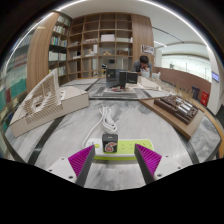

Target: Unplug charger

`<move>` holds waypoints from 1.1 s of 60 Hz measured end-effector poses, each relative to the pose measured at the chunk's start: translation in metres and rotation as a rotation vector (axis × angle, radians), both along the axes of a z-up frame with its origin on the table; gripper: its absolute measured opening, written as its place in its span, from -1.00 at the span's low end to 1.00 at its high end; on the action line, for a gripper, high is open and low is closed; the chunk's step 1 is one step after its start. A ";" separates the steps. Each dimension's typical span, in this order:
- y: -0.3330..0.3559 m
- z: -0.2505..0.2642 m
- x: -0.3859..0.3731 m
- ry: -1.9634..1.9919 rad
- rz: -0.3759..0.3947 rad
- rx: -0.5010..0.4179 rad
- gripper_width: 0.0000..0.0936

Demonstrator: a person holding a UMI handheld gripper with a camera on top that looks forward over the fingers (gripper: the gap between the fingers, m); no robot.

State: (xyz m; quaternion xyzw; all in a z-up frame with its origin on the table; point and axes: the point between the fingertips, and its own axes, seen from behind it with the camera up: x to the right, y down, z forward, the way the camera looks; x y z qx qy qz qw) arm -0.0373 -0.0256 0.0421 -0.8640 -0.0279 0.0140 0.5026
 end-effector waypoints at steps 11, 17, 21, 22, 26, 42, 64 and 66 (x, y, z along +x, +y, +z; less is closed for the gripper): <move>0.049 -0.014 -0.009 -0.037 0.032 0.031 0.21; 0.055 -0.017 -0.012 -0.024 0.029 0.049 -0.44; 0.056 -0.016 -0.016 -0.016 0.022 0.078 -0.53; 0.056 -0.016 -0.016 -0.019 0.025 0.084 -0.55; 0.056 -0.015 -0.017 -0.020 0.044 0.082 -0.69; 0.058 0.074 0.001 -0.014 0.037 0.276 -0.77; 0.031 0.061 0.115 -0.103 -0.008 0.105 -0.78; 0.026 0.040 0.124 -0.108 -0.010 0.060 -0.77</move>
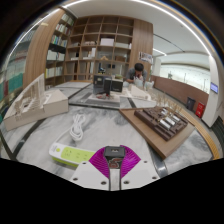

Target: Unplug charger

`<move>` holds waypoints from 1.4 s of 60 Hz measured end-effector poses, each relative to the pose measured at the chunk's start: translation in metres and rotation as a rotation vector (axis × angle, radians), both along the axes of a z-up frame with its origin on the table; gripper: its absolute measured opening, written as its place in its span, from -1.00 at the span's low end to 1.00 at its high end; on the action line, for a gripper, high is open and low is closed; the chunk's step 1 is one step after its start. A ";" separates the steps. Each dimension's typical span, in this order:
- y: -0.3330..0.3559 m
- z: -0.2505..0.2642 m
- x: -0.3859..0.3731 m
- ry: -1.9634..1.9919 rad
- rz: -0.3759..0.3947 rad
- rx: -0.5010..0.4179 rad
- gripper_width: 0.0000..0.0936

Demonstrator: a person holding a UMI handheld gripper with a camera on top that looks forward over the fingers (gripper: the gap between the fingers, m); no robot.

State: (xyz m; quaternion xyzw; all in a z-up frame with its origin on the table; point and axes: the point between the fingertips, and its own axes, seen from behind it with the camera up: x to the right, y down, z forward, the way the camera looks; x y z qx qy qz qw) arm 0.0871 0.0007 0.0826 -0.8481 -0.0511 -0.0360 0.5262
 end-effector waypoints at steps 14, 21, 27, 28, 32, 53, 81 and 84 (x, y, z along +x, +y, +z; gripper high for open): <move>-0.005 -0.076 0.027 0.008 -0.008 -0.173 -0.64; 0.004 -0.084 0.030 0.041 -0.026 -0.204 -0.45; 0.005 -0.087 0.032 0.091 -0.045 -0.232 -0.08; 0.004 -0.086 0.032 0.096 -0.045 -0.233 0.02; 0.000 -0.078 0.040 0.088 -0.056 -0.224 0.36; -0.100 0.018 0.045 0.102 -0.013 -0.114 0.82; -0.200 0.024 0.060 0.091 0.003 -0.071 0.81; -0.200 0.020 0.064 0.081 0.003 -0.074 0.82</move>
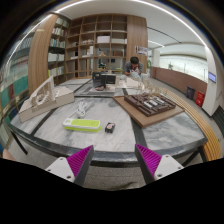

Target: Unplug charger

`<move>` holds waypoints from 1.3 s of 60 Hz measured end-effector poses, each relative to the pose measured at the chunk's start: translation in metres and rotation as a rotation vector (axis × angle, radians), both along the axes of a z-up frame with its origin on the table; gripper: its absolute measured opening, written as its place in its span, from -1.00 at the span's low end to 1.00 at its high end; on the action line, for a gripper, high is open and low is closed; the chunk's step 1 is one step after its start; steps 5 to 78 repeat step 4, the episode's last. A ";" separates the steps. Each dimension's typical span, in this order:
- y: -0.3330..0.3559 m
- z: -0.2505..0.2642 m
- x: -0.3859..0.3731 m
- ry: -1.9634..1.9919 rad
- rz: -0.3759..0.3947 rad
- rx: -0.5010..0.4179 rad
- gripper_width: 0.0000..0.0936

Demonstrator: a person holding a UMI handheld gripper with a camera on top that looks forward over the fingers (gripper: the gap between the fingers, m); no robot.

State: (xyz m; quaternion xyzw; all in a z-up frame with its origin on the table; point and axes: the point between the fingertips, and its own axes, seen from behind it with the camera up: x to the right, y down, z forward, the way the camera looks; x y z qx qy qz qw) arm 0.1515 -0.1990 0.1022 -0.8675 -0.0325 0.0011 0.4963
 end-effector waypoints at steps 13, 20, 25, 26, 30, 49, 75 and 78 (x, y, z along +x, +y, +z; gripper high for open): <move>0.002 -0.008 0.005 0.002 -0.004 -0.011 0.82; 0.002 -0.008 0.005 0.002 -0.004 -0.011 0.82; 0.002 -0.008 0.005 0.002 -0.004 -0.011 0.82; 0.002 -0.008 0.005 0.002 -0.004 -0.011 0.82; 0.002 -0.008 0.005 0.002 -0.004 -0.011 0.82; 0.002 -0.008 0.005 0.002 -0.004 -0.011 0.82; 0.002 -0.008 0.005 0.002 -0.004 -0.011 0.82; 0.002 -0.008 0.005 0.002 -0.004 -0.011 0.82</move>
